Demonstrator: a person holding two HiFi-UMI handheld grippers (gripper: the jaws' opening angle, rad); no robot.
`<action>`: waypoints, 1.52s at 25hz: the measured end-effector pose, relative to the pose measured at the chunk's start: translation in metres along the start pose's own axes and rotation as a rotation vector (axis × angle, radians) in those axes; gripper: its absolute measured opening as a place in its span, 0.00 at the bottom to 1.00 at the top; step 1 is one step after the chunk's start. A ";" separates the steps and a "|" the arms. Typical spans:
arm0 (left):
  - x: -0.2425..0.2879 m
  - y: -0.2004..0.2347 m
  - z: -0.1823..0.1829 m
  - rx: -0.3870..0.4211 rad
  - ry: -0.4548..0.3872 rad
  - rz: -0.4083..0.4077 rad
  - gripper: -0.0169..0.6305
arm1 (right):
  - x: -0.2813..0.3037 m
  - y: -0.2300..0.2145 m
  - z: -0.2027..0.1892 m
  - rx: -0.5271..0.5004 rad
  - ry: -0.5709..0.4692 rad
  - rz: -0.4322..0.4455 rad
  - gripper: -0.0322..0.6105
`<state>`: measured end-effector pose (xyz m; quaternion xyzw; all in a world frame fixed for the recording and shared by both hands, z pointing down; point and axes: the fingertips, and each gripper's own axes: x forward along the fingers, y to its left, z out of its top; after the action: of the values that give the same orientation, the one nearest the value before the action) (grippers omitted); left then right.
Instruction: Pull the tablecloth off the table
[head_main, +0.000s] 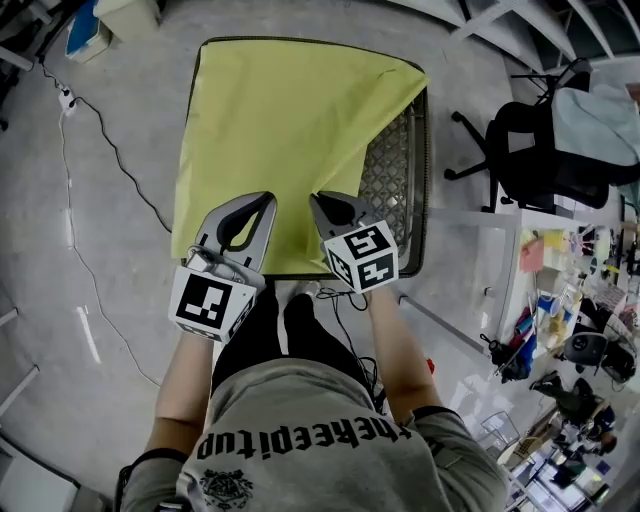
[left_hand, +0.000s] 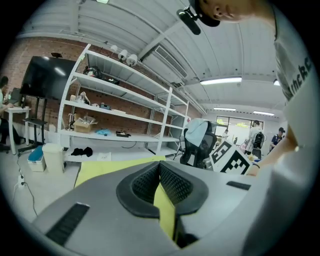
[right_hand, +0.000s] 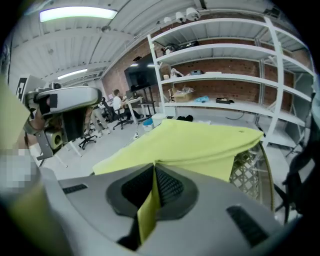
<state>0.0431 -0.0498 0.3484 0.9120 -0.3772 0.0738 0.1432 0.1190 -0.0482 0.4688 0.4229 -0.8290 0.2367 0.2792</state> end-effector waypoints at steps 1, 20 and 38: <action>-0.003 0.004 0.000 -0.005 -0.003 0.006 0.05 | 0.004 0.009 0.002 -0.025 0.009 0.017 0.08; -0.047 0.050 -0.012 -0.054 -0.017 0.103 0.05 | 0.054 0.115 -0.009 -0.208 0.142 0.243 0.08; -0.079 0.097 -0.017 -0.064 -0.021 0.215 0.05 | 0.090 0.183 0.019 -0.283 0.126 0.406 0.08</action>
<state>-0.0821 -0.0570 0.3654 0.8621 -0.4763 0.0674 0.1594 -0.0819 -0.0145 0.4855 0.1888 -0.9028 0.1954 0.3334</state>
